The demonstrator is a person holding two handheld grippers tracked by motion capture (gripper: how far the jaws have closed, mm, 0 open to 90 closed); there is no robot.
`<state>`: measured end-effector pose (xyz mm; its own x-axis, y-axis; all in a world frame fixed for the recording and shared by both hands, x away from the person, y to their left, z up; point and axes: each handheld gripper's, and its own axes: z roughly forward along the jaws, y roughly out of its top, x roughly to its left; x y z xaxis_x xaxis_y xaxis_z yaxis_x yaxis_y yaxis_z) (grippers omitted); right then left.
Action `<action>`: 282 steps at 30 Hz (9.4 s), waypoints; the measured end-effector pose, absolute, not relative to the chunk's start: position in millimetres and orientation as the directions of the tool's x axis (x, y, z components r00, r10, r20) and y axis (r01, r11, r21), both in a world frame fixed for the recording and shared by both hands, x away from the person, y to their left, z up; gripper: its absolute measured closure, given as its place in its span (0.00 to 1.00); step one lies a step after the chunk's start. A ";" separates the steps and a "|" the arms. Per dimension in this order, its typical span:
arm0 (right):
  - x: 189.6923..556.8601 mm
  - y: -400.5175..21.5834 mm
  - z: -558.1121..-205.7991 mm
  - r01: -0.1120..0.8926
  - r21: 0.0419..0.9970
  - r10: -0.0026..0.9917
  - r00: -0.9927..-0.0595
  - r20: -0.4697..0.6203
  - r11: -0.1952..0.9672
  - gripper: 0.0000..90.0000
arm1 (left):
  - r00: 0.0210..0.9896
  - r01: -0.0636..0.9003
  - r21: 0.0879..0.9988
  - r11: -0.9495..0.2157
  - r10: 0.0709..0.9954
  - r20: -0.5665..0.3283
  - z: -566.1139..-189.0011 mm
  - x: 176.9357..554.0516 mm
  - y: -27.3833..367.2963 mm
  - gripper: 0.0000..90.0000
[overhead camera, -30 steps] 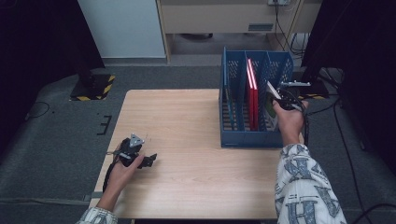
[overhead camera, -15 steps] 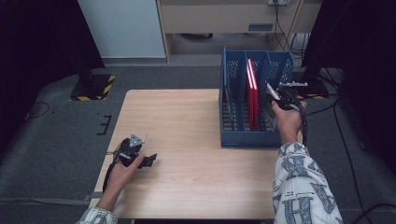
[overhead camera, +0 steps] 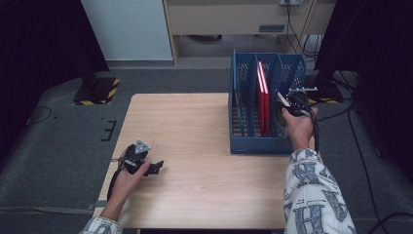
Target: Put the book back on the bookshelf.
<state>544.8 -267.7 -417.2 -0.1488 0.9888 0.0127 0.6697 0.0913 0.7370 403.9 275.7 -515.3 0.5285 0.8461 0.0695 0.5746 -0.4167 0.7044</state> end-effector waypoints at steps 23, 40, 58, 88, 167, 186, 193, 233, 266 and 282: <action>534.5 -266.3 -424.2 0.704 0.697 0.984 -0.180 -0.011 0.137 0.84 | 0.533 0.568 0.705 -0.425 0.843 0.078 -513.9 403.1 274.3 0.04; 531.6 -267.8 -425.4 0.711 0.690 0.983 -0.183 -0.007 0.137 0.85 | 0.538 0.565 0.703 -0.432 0.839 0.083 -514.0 402.7 272.0 0.04; 538.8 -268.6 -426.9 0.702 0.706 0.994 -0.108 -0.032 0.099 0.85 | 0.538 0.565 0.705 -0.429 0.839 0.080 -513.9 402.9 272.0 0.05; 529.6 -256.8 -420.8 0.683 0.720 0.988 -0.153 -0.021 0.121 0.74 | 0.535 0.562 0.710 -0.424 0.841 0.079 -512.6 402.3 271.5 0.05; 507.1 -259.1 -416.4 0.621 0.778 0.986 -0.166 0.014 0.094 0.45 | 0.542 0.554 0.712 -0.431 0.836 0.085 -512.6 403.2 269.2 0.05; 485.1 -258.2 -399.1 0.493 0.866 0.970 -0.236 0.049 0.076 0.13 | 0.538 0.558 0.704 -0.439 0.837 0.096 -513.6 403.9 270.2 0.04; 476.5 -256.1 -394.7 0.476 0.876 0.960 -0.272 0.062 0.079 0.11 | 0.539 0.558 0.702 -0.442 0.837 0.098 -513.8 404.1 269.2 0.04; 420.5 -236.5 -396.0 0.435 0.891 0.913 -0.403 0.062 0.132 0.09 | 0.546 0.557 0.693 -0.458 0.830 0.110 -515.4 403.0 267.8 0.03; 379.5 -174.3 -425.7 0.442 0.865 0.837 -0.545 0.050 0.237 0.09 | 0.545 0.554 0.697 -0.455 0.831 0.110 -514.2 402.7 269.1 0.03; 367.4 -144.0 -447.2 0.455 0.839 0.789 -0.612 0.052 0.298 0.08 | 0.546 0.554 0.696 -0.456 0.831 0.109 -514.3 403.0 269.6 0.03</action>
